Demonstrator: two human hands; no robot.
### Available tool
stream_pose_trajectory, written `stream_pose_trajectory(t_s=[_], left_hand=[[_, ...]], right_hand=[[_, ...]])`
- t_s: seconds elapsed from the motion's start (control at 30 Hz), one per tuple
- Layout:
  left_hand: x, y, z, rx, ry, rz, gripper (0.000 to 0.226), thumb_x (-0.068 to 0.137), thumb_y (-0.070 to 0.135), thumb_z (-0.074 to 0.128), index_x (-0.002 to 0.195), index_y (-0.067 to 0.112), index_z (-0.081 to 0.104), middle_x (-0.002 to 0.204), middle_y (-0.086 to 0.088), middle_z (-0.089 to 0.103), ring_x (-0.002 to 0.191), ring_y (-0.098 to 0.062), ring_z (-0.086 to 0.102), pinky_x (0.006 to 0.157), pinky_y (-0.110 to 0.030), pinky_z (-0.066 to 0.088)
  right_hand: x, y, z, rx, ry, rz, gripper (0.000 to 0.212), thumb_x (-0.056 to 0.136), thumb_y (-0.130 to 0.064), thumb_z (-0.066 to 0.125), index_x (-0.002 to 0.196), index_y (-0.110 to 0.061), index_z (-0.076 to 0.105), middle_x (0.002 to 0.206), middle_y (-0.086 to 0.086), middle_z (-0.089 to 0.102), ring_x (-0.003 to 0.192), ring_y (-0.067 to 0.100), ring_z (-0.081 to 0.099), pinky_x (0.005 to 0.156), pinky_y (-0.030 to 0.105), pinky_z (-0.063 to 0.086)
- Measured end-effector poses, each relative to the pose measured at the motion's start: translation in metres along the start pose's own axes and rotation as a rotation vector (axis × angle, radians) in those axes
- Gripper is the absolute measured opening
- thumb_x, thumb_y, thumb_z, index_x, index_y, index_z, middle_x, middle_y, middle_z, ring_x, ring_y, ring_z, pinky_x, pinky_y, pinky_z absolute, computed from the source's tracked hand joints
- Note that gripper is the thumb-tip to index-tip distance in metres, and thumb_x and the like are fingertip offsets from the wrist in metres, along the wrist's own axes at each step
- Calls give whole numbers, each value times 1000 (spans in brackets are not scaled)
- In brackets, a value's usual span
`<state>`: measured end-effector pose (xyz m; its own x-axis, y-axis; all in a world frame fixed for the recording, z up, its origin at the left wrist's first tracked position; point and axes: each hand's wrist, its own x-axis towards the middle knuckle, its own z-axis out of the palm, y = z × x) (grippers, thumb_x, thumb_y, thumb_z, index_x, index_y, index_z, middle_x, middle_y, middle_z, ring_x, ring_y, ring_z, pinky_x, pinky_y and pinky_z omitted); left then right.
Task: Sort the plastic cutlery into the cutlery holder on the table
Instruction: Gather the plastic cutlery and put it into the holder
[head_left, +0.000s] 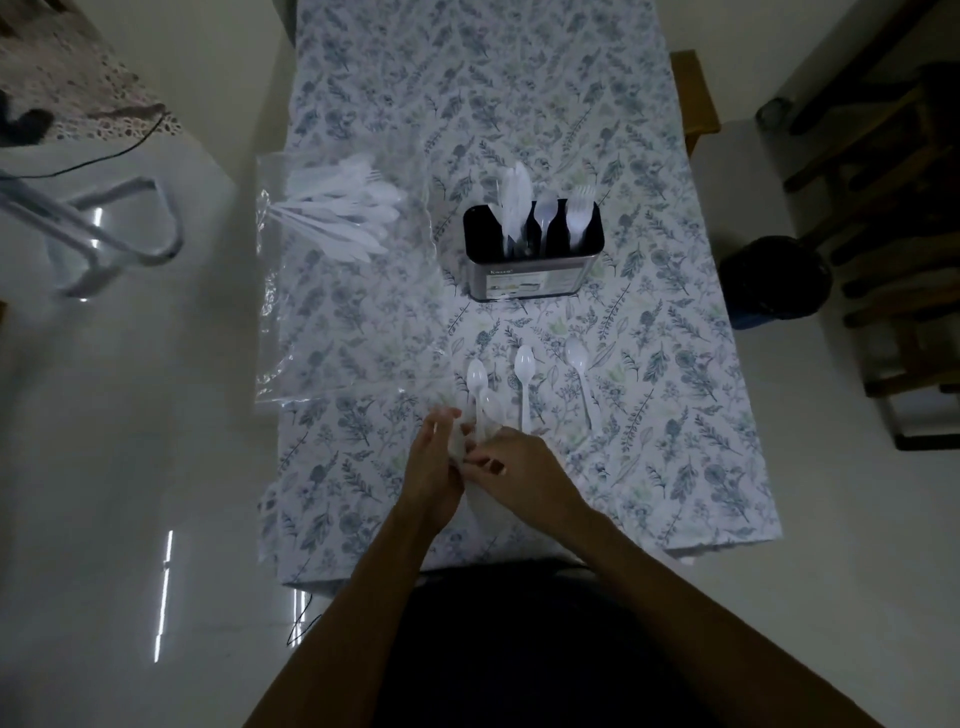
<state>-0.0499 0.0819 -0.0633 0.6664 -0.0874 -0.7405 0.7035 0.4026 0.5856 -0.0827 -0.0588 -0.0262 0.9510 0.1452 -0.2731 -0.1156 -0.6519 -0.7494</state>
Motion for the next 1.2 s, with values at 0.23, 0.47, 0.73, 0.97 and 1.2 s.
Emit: stream_pose_trajectory(t_s=[0.23, 0.47, 0.73, 0.97, 1.2], left_hand=[[10, 11, -31, -114, -8, -84, 6, 104, 15, 58, 104, 13, 63, 92, -9, 66, 77, -22, 63, 72, -39, 53], [20, 21, -37, 16, -89, -61, 12, 100, 7, 64, 111, 12, 61, 88, -3, 66, 71, -17, 60, 61, -31, 55], [18, 32, -24, 53, -164, -101, 45, 87, 9, 76, 129, 6, 60, 104, -9, 74, 86, -24, 72, 69, -36, 62], [23, 33, -33, 126, -155, 52, 16, 100, 6, 62, 115, 5, 64, 95, -15, 68, 79, -27, 64, 64, -32, 58], [24, 40, -44, 119, -58, 38, 14, 101, 32, 64, 112, 23, 67, 95, -1, 71, 77, -17, 66, 72, -36, 54]], right_hand=[[19, 46, 14, -319, 116, 259, 30, 93, -31, 64, 108, -6, 61, 98, 17, 63, 84, 33, 65, 71, 40, 56], [11, 40, 30, -268, 156, 444, 22, 91, -34, 66, 88, -12, 60, 87, 6, 63, 77, 21, 60, 66, 32, 48], [-12, -21, 27, 36, 116, 398, 25, 83, -43, 73, 81, -19, 64, 73, -10, 68, 67, 4, 65, 65, 23, 56], [15, -19, 18, 20, 197, 397, 33, 92, -50, 64, 89, -17, 64, 76, -7, 67, 67, 6, 64, 63, 25, 52], [66, 6, 34, -278, 103, 368, 38, 93, -31, 62, 118, -7, 46, 101, 18, 61, 88, 36, 65, 70, 38, 52]])
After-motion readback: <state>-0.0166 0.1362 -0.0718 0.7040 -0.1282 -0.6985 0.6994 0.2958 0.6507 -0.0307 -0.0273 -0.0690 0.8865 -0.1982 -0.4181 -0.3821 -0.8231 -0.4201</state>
